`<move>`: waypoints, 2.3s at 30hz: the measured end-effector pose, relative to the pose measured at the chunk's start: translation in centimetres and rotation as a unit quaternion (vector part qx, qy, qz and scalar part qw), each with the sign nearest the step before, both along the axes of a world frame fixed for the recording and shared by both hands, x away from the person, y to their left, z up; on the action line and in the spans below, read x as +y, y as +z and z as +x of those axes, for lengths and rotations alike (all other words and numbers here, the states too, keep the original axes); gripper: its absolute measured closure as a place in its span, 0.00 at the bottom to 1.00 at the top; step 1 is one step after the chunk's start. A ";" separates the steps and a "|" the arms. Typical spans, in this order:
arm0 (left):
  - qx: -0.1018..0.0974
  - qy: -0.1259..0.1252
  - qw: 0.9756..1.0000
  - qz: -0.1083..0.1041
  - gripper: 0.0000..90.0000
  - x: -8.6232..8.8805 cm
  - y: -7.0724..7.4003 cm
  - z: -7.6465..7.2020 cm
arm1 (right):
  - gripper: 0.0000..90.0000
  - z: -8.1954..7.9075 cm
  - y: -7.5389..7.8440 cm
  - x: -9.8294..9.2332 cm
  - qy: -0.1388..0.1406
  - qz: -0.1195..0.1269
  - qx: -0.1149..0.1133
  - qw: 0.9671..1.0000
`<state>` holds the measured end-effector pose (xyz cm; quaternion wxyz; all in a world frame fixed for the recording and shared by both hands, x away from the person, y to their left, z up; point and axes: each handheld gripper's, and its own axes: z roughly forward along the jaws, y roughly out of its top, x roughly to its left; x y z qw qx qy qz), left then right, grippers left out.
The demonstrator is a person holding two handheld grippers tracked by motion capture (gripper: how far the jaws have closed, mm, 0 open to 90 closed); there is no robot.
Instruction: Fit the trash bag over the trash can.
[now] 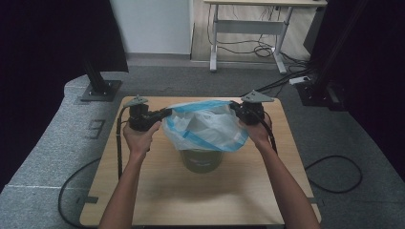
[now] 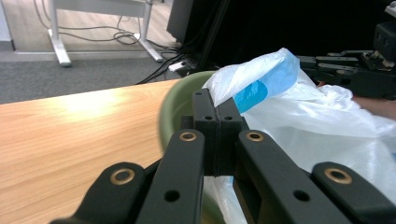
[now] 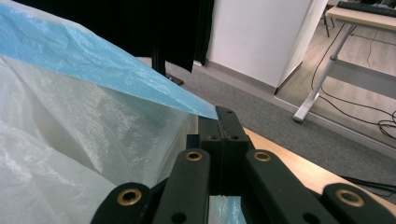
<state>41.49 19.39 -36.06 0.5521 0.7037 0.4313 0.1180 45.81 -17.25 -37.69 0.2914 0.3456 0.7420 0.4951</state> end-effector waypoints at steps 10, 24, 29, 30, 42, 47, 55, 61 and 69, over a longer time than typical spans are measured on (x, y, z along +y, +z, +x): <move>0.045 0.012 0.999 -0.002 1.00 0.9 -2.5 2.8 | 0.99 3.4 -1.8 0.8 0.015 0.002 0.043 0.999; 0.099 0.010 0.995 -0.014 1.00 0.4 -5.7 4.8 | 0.99 6.0 -4.8 0.2 0.043 0.062 0.127 0.989; 0.110 0.015 0.994 -0.017 1.00 0.1 -6.0 5.3 | 0.99 6.4 -5.5 0.2 0.046 0.080 0.157 0.983; 0.112 0.015 0.993 -0.016 1.00 0.1 -6.0 5.3 | 0.99 6.5 -5.6 0.3 0.045 0.078 0.160 0.983; 0.144 0.019 0.989 -0.005 1.00 0.2 -7.5 5.6 | 0.99 6.8 -7.7 0.4 0.025 0.039 0.204 0.978; 0.139 0.000 0.990 -0.012 1.00 -0.1 -8.0 5.3 | 0.96 6.5 -8.0 -0.8 0.025 0.087 0.203 0.975; 0.125 -0.004 0.992 -0.016 1.00 -0.2 -7.3 5.1 | 0.67 5.9 -6.0 -3.6 -0.047 0.164 0.139 0.976; 0.117 -0.002 0.993 -0.016 1.00 0.0 -7.0 4.9 | 0.62 4.7 -3.9 -6.2 -0.054 0.174 0.108 0.977; 0.109 -0.001 0.994 -0.009 1.00 -0.4 -6.9 4.6 | 0.57 0.9 -0.7 -7.1 0.003 0.140 0.087 0.986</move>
